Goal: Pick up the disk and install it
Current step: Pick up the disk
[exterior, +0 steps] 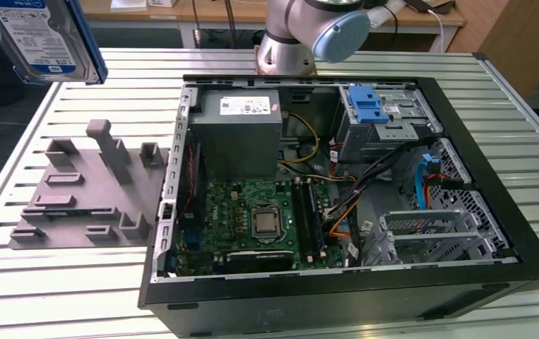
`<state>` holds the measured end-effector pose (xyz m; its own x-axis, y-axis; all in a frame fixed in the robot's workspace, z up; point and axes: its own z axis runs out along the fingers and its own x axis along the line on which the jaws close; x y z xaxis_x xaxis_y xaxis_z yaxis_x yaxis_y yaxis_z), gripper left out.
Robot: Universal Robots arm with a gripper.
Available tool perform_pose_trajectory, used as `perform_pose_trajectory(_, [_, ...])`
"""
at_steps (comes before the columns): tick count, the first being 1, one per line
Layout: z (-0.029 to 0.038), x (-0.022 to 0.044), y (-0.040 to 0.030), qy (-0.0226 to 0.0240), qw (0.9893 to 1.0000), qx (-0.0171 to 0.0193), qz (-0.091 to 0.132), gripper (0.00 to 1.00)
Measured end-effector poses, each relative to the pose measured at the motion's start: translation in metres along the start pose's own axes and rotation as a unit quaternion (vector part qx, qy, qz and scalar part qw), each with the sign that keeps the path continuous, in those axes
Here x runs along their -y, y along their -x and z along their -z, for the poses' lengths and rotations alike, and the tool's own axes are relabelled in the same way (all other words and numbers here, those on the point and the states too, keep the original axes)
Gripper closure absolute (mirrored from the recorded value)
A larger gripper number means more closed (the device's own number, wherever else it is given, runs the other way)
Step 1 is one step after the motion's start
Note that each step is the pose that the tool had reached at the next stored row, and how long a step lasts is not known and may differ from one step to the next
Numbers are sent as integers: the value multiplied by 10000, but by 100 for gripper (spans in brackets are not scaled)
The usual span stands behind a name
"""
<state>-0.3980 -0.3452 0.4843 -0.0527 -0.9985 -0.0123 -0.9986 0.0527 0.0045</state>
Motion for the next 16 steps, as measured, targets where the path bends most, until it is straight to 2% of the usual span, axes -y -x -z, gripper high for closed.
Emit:
perform_pose_trajectory(5, [0, 45, 2, 0, 10000, 0, 0, 64])
perform_pose_trajectory(12, [0, 192, 9, 0, 10000, 0, 0, 64])
perform_pose_trajectory(16, [1, 233, -7, 0, 10000, 0, 0, 64])
